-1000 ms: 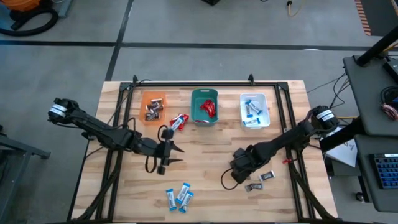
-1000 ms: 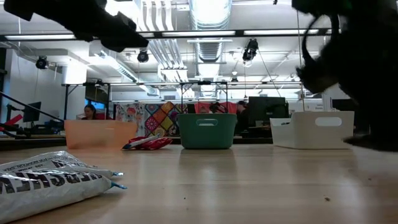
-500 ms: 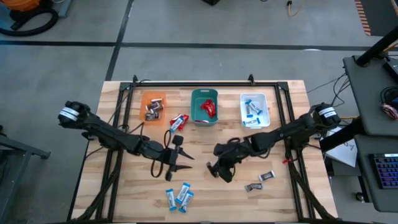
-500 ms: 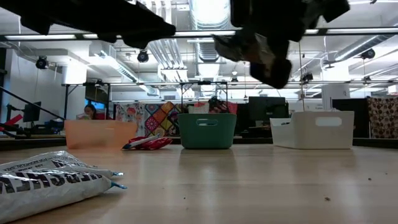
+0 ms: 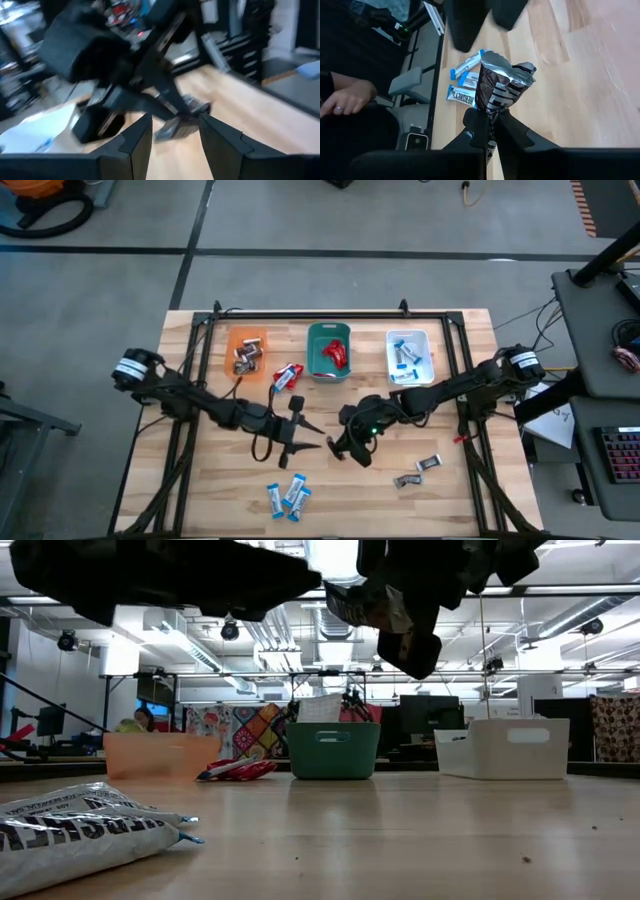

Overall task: Organize candy in baskets
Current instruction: Put the black chocolate bar into the orange bin

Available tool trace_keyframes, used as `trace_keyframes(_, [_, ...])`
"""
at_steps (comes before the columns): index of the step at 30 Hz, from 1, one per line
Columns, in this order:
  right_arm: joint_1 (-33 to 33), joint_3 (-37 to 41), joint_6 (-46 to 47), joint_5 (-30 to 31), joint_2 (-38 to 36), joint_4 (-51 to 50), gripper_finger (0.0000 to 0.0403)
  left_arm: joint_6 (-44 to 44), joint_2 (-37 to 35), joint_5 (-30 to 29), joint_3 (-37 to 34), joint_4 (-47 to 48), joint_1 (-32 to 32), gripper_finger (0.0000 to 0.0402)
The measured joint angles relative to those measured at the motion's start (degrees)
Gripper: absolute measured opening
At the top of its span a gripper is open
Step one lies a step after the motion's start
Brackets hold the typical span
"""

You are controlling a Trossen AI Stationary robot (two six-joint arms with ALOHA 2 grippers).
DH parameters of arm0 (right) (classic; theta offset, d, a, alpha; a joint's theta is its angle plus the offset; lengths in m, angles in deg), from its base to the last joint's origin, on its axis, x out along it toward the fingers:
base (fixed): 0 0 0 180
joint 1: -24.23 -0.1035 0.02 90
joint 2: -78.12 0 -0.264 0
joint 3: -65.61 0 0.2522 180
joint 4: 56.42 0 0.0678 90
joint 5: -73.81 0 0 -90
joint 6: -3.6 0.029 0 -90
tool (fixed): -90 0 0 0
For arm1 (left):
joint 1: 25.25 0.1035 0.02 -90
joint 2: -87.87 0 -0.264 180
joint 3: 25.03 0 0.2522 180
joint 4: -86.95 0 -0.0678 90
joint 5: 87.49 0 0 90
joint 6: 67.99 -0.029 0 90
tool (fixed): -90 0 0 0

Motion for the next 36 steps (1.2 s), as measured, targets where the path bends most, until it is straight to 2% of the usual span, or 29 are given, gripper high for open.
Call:
trace_keyframes(2, [0.03,-0.16,-0.27,-0.27,0.0,0.01,0.0018,0.05,1.22,3.51,0.0,-2.3,0.66,0.0146])
trace_keyframes(6, [0.03,-0.59,-1.61,-0.48,0.0,-0.07,0.0018,0.48,4.08,5.9,0.18,-6.9,1.81,0.0146])
trace_keyframes(13, [0.0,-2.0,-3.51,-1.64,0.0,-0.63,0.0018,2.08,8.3,13.07,4.02,-7.63,3.68,0.014])
trace_keyframes(16, [0.0,-2.03,-3.59,-2.27,0.0,-0.76,0.0018,2.29,8.9,13.96,4.59,-7.62,3.81,0.0114])
trace_keyframes(21, [-0.02,-2.01,-5.12,-2.34,0.0,-0.96,0.0018,2.38,8.91,14.46,4.44,-7.42,4.01,0.0023])
trace_keyframes(26, [0.52,-2.0,-5.81,-1.92,0.0,-0.93,0.0037,4.12,8.77,14.41,4.37,-6.9,4.16,0.0011])
trace_keyframes(31, [1.64,-1.99,-6.02,-0.07,-0.11,-1.84,0.0084,5.04,5.17,11.89,4.37,0.91,4.62,0.0004])
trace_keyframes(36, [3.08,-2.01,-5.9,0.68,-0.77,-4.76,0.0131,4.69,-4.96,5.28,4.87,23.14,4.5,0.0003])
